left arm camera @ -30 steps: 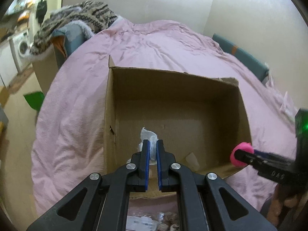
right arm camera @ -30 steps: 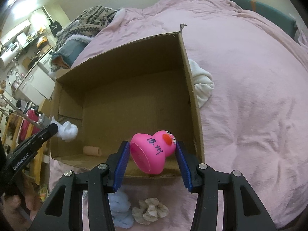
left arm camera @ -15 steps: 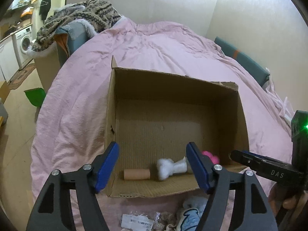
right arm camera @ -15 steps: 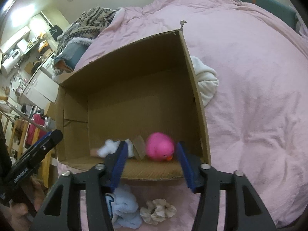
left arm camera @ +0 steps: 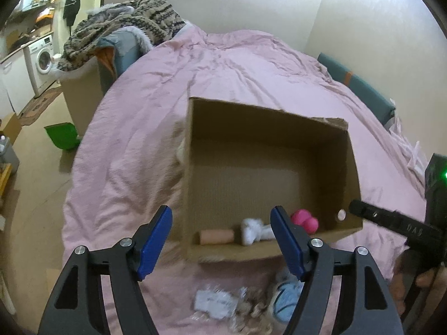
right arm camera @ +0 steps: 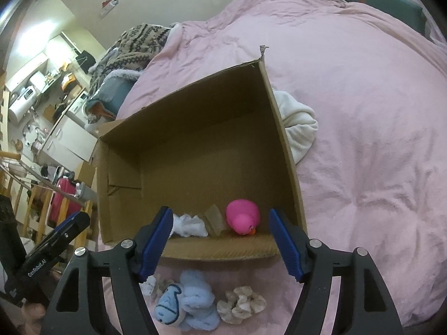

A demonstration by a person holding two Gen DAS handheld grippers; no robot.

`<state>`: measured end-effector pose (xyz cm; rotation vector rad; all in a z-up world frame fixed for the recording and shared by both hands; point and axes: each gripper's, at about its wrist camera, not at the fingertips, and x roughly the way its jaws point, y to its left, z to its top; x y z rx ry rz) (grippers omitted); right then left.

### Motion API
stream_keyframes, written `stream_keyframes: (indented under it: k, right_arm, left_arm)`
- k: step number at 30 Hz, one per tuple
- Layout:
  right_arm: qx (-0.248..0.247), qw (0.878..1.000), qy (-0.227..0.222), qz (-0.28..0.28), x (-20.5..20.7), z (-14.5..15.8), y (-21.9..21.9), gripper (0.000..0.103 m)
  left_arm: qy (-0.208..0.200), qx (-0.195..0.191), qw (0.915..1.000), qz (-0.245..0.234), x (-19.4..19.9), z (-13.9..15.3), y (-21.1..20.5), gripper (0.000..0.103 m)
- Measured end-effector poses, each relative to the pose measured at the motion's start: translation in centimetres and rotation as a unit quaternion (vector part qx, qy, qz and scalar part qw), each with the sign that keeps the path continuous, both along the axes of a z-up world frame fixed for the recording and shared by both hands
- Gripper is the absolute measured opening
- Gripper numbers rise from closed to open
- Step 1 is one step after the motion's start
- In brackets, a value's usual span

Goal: Organize soft objects
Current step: 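Open both grippers to drop the duck and bag into the box, then move both grippers back toward the remaining items on the bed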

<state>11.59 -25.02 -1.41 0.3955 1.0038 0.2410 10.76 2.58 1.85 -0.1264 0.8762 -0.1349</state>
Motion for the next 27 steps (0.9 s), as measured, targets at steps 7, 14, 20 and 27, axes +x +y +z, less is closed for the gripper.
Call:
stream_keyframes:
  k: [7, 14, 20, 27]
  right_arm:
    - [0.003, 1.0, -0.004, 0.017, -1.5, 0.7, 0.2, 0.076]
    - [-0.001, 1.0, 0.019, 0.021, -3.1, 0.3, 0.1, 0.075]
    - [0.012, 0.999, 0.05, 0.008, -4.1, -0.9, -0.4, 0.075]
    - [0.018, 0.993, 0.112, -0.014, -5.5, -3.9, -1.0, 0.076]
  left_arm:
    - [0.055, -0.001, 0.9983, 0.021, -1.9, -1.3, 1.5, 0.07]
    - [0.178, -0.02, 0.9836, 0.019, -1.4, -6.8, 1.0, 0.07]
    - [0.215, -0.042, 0.9757, 0.011, -1.5, -9.0, 0.6, 0.057]
    - [0.215, -0.054, 0.9748, 0.026, -2.0, -9.5, 1.3, 0.057]
